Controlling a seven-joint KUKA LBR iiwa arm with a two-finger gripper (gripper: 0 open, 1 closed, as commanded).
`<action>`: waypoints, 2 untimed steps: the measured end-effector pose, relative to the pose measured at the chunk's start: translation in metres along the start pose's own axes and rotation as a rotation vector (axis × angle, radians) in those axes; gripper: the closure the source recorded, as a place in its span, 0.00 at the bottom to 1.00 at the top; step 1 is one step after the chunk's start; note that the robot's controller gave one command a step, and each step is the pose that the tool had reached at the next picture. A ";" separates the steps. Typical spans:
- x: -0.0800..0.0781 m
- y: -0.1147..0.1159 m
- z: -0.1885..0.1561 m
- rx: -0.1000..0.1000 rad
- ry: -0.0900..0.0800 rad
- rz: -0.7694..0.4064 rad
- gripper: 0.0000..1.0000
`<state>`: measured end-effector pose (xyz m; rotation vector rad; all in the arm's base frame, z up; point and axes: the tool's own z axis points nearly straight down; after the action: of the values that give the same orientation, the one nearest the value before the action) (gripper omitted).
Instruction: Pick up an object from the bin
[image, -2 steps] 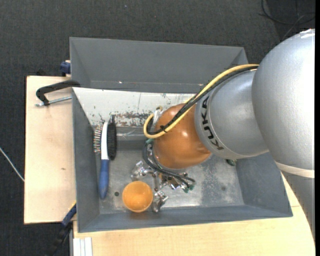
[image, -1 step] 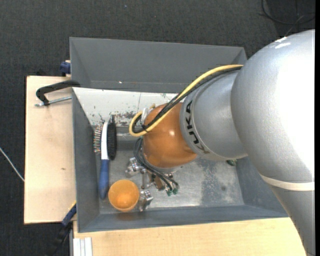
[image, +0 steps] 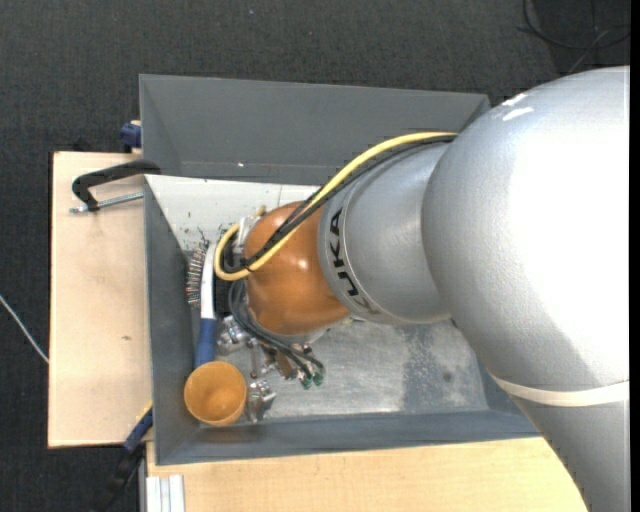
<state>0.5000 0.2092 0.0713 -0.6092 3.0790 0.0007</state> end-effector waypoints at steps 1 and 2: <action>-0.007 0.010 -0.001 0.020 0.010 -0.073 0.00; -0.004 0.009 -0.001 0.021 -0.003 -0.111 0.00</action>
Offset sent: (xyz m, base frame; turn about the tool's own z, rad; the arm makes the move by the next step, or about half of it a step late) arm -0.0029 0.0247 -0.0013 -0.0863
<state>0.5002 0.2188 0.0727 -0.7766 3.0338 -0.0310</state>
